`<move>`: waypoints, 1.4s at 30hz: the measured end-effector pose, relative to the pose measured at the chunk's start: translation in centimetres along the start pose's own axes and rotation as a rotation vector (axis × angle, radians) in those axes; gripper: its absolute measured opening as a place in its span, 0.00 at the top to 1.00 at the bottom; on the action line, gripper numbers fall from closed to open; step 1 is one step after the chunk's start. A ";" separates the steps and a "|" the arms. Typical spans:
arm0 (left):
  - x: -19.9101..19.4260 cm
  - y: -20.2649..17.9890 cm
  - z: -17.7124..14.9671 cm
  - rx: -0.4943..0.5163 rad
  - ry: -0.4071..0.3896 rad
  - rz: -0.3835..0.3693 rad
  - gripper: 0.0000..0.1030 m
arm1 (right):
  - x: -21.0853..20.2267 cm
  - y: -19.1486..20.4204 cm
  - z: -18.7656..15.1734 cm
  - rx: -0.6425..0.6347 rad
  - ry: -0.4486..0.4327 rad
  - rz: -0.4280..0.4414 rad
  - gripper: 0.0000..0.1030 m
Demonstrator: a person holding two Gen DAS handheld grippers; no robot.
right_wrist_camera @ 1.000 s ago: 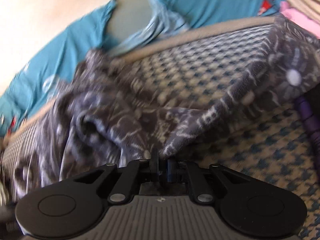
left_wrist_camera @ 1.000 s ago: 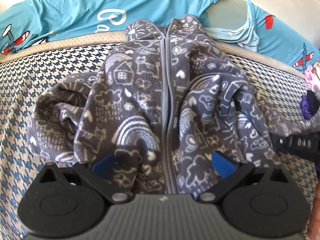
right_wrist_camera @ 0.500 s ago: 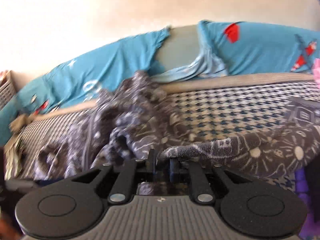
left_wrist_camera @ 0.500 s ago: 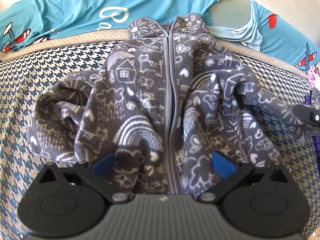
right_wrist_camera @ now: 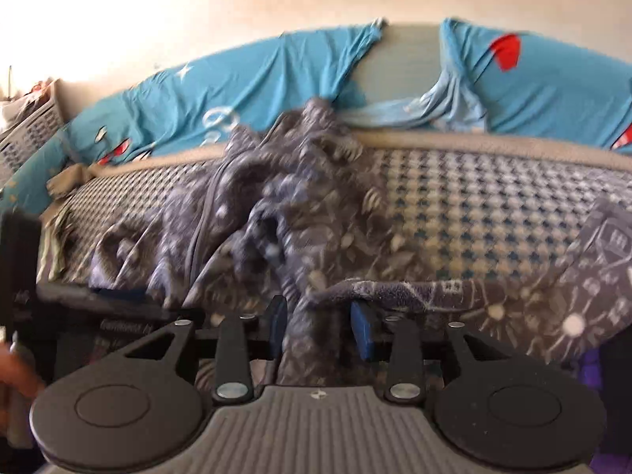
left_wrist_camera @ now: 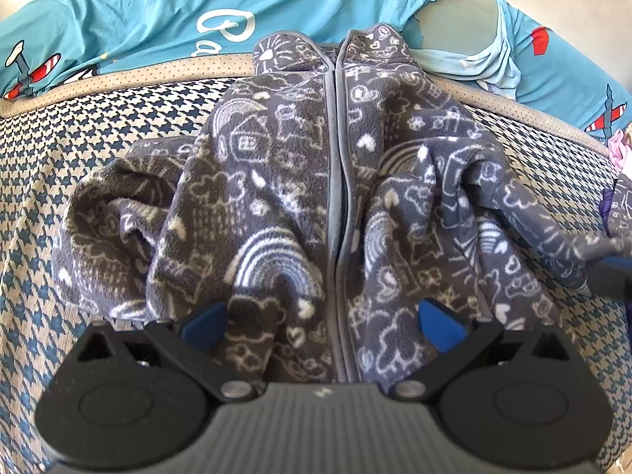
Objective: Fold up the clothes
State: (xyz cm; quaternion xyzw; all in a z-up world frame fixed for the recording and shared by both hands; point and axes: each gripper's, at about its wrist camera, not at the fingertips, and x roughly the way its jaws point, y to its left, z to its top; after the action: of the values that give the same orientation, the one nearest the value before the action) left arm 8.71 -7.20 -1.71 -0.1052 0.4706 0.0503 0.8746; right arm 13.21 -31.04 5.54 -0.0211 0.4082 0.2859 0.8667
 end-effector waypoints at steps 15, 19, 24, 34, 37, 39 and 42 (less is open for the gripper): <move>0.4 -0.3 -0.5 0.028 -0.001 0.017 0.00 | -0.3 -1.8 1.8 0.091 -0.257 -0.059 0.62; 0.4 -0.2 -0.6 0.027 -0.001 0.014 0.00 | 1.4 -2.9 2.2 0.099 -0.229 -0.101 0.62; 0.6 -0.2 -0.8 0.032 0.000 0.014 0.00 | 3.1 -4.0 2.4 0.103 -0.199 -0.134 0.62; 0.8 0.2 -0.9 0.028 0.010 -0.004 0.00 | 8.4 -4.5 2.9 0.053 -0.103 -0.175 0.62; 0.8 0.3 -0.9 0.024 0.014 -0.010 0.00 | 9.5 -4.4 2.7 0.032 -0.065 -0.168 0.62; 0.8 0.3 -1.0 0.023 0.014 -0.012 0.00 | 10.1 -3.9 2.3 -0.010 -0.061 -0.198 0.62; 0.8 0.3 -1.0 0.025 0.014 -0.012 0.00 | 10.5 -3.4 2.1 -0.041 -0.069 -0.228 0.62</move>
State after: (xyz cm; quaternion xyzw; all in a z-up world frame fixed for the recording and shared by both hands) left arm 8.25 -7.20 -2.97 -0.0976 0.4768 0.0386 0.8727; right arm 21.69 -28.33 -1.33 -0.0750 0.3671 0.1944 0.9065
